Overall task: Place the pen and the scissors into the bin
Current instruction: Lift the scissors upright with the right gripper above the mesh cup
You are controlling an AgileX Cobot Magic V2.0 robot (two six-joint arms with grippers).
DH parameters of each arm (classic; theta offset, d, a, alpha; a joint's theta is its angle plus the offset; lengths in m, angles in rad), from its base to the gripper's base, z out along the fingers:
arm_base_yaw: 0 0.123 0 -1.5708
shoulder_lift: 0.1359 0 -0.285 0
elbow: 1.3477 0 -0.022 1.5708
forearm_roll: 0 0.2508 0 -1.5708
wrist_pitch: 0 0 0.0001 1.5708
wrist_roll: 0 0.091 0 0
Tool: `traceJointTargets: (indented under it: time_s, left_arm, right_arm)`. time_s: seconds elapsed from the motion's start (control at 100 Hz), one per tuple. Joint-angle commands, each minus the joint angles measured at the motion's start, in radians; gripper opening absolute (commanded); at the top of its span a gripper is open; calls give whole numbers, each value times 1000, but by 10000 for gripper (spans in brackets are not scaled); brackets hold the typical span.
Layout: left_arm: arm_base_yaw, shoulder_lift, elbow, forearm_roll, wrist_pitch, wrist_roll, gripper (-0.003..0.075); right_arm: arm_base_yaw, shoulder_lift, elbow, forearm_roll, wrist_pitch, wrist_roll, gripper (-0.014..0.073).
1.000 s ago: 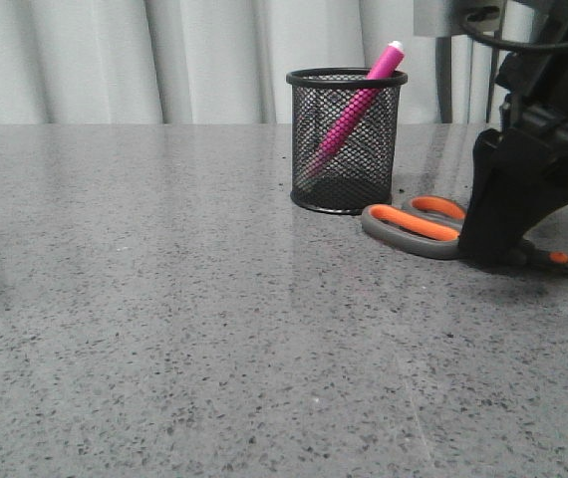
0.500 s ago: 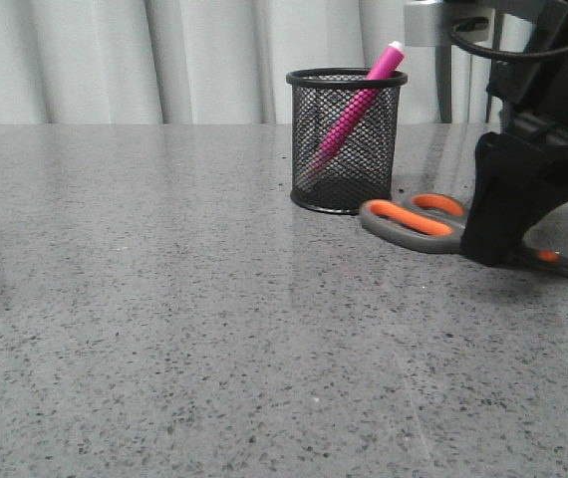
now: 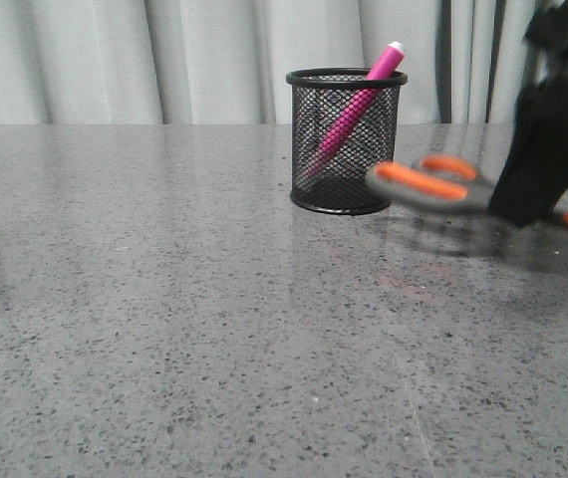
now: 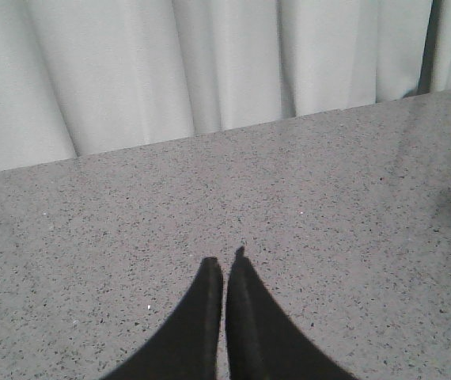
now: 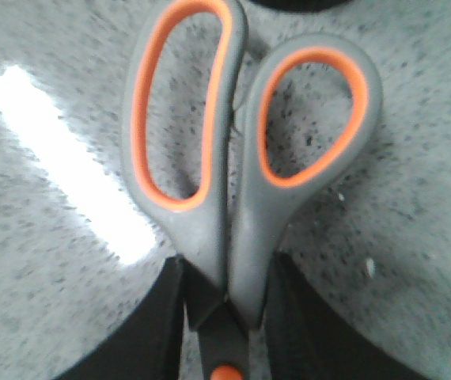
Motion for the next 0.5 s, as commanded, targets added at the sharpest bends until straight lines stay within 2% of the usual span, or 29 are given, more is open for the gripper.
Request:
traceJointTargets:
  time_s: [0.0,0.08,0.16,0.22,0.49]
  left_arm:
    - [6,-11,-27,-30,-7,-8,-19]
    - [6,-11,-27,-30,-7,-8,-19]
    - [6,-11,-27,-46,-7,-8,-19]
    - [6,-11,-27,-57,-7,-8,-19]
    - [6,-11,-27,-74,-7,-8,-19]
  right_arm:
    - [-10,-133,33,53,-127,-12,-73]
    - [-7,-252,107,158,-308,-44,-73]
    - [14,-315,150,305,-477,-111,-74]
    - [38,-325,151,366,-568,-145,-74]
    - [200,-196,141,391,-1057,-147,-76]
